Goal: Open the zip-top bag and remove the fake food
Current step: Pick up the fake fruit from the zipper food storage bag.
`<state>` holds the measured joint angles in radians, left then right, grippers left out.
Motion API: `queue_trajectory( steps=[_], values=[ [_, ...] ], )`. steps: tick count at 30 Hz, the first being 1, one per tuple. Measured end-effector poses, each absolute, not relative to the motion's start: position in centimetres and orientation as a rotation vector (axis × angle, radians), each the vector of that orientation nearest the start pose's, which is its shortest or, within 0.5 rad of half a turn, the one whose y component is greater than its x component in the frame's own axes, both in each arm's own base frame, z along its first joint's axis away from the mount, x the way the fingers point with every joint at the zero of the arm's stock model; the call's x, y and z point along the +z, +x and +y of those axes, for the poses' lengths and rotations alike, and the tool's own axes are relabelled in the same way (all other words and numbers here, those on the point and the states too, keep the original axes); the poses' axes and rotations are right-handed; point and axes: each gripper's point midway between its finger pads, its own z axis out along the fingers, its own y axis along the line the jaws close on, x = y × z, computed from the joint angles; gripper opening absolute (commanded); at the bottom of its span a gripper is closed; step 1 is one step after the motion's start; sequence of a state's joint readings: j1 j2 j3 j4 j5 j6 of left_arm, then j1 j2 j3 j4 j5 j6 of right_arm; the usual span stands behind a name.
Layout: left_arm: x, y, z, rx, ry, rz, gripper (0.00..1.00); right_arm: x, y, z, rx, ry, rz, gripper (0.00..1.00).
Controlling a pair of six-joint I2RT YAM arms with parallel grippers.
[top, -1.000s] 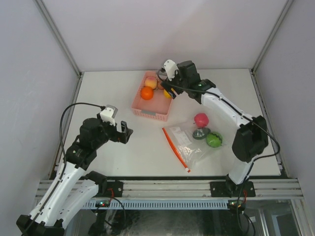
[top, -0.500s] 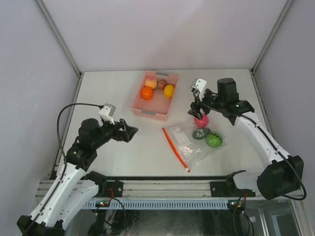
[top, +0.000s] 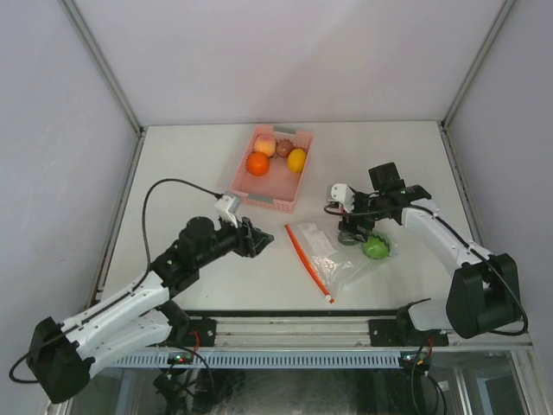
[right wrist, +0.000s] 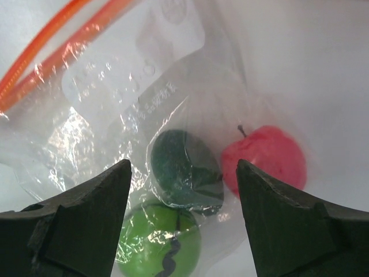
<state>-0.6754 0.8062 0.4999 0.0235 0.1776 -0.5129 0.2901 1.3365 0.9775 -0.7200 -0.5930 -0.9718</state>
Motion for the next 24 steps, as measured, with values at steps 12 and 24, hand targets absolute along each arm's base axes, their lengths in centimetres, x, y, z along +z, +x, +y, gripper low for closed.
queue_trajectory(
  steps=[12,24],
  values=[
    [13.4,19.7,-27.9,-0.777,0.684,1.748,0.42,8.4,27.8,11.5,0.286,-1.675,2.044,0.61],
    [10.0,19.2,-31.0,-0.68,0.968,1.629,0.42,5.8,27.5,9.8,0.238,-1.709,2.185,0.41]
  ],
)
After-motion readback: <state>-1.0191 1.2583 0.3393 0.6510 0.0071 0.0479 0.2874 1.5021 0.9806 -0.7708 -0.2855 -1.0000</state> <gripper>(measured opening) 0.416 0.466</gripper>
